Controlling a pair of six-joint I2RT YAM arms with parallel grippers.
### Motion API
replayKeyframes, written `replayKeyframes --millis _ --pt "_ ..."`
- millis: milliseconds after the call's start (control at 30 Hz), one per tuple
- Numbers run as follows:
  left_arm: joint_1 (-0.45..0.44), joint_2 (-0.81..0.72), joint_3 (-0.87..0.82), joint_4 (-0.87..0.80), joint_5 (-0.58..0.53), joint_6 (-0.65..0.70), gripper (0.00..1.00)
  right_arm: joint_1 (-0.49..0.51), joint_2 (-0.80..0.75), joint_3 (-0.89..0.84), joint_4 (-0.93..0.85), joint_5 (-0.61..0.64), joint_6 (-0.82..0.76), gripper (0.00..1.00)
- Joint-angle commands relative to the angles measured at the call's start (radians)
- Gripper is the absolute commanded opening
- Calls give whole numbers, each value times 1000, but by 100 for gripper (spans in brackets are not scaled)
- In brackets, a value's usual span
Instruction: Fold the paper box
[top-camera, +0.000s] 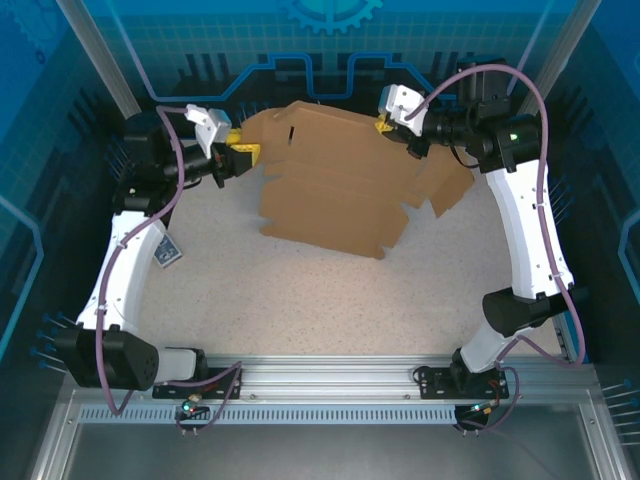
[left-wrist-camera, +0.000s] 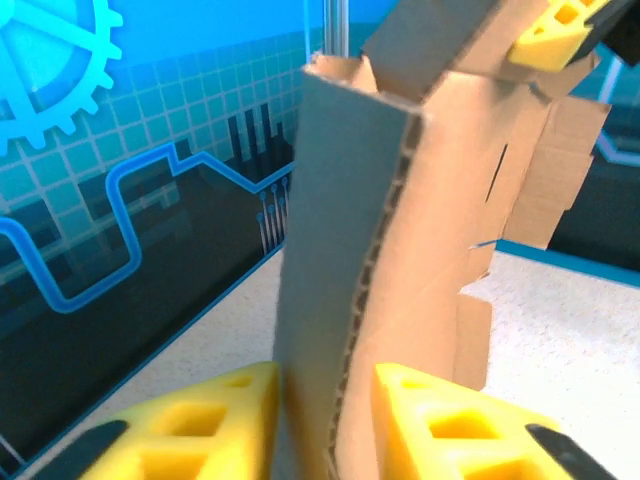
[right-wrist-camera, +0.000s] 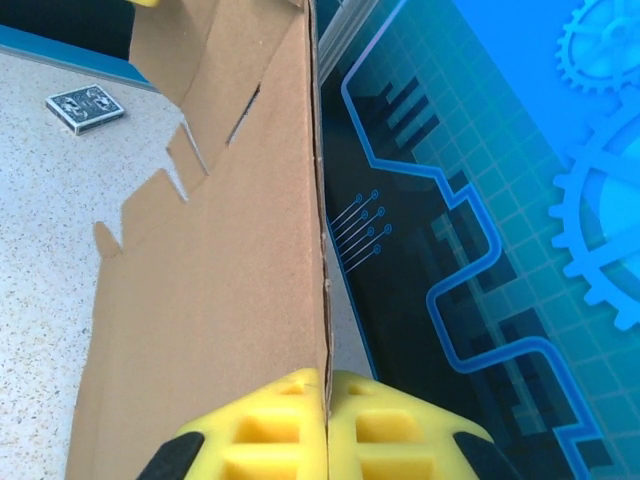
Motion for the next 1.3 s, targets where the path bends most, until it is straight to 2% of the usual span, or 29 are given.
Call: replayKeyframes --millis 0,67,333,467,633,700,800,1033,1167,1267 --pt "-2 -31 -50 84 -27 -30 44 -12 -41 -1 -14 2 69 0" --pt "-2 -37 -82 114 -44 -41 52 -21 -52 -10 -14 -20 86 0" --pt "14 -53 -206 265 -176 -80 75 -62 -81 -20 -31 -110 119 0" --pt "21 -26 -218 308 -112 -107 80 -74 -96 -39 -18 -138 128 0" --pt "20 2 -200 381 -24 -160 81 -76 -98 -53 -9 -151 130 0" --pt "21 19 -173 391 19 -186 77 -76 -98 -56 -5 -153 131 0" --pt "17 49 -129 390 71 -224 63 -78 -100 -61 8 -160 140 0" --pt "5 73 -91 378 115 -290 18 -79 -126 -106 68 -133 175 0" --pt "-6 47 -60 310 90 -334 5 -71 -173 -175 150 -73 199 0" --pt "-6 23 -33 238 55 -383 0 -35 -231 -268 240 55 174 0"
